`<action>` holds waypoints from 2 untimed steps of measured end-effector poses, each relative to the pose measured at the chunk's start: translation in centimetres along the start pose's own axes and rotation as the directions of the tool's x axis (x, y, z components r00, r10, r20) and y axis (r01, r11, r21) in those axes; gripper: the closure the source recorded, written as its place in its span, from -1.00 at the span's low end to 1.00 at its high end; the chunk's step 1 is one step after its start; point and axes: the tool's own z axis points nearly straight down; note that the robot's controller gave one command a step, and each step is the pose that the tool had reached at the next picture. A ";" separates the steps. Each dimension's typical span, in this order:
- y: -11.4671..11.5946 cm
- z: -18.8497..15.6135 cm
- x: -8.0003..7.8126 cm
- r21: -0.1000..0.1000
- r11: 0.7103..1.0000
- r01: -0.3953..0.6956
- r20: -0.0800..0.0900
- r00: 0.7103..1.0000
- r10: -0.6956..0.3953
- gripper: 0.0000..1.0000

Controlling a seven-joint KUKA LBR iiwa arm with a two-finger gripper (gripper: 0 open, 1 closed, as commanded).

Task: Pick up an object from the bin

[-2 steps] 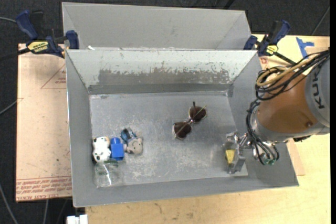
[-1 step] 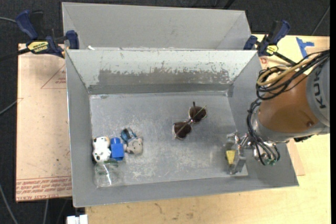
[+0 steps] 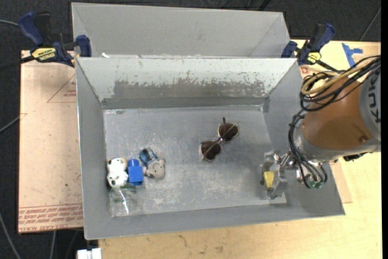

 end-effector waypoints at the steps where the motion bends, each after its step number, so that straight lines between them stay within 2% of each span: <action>1: 0.0 -1.5 -0.2 0.001 1.000 0.000 0.006 1.000 0.000 1.00; 2: 0.0 -2.4 -0.2 0.002 1.000 0.000 0.010 1.000 0.000 1.00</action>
Offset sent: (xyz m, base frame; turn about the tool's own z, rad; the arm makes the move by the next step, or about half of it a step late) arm 0.0000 0.0001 0.0282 0.0000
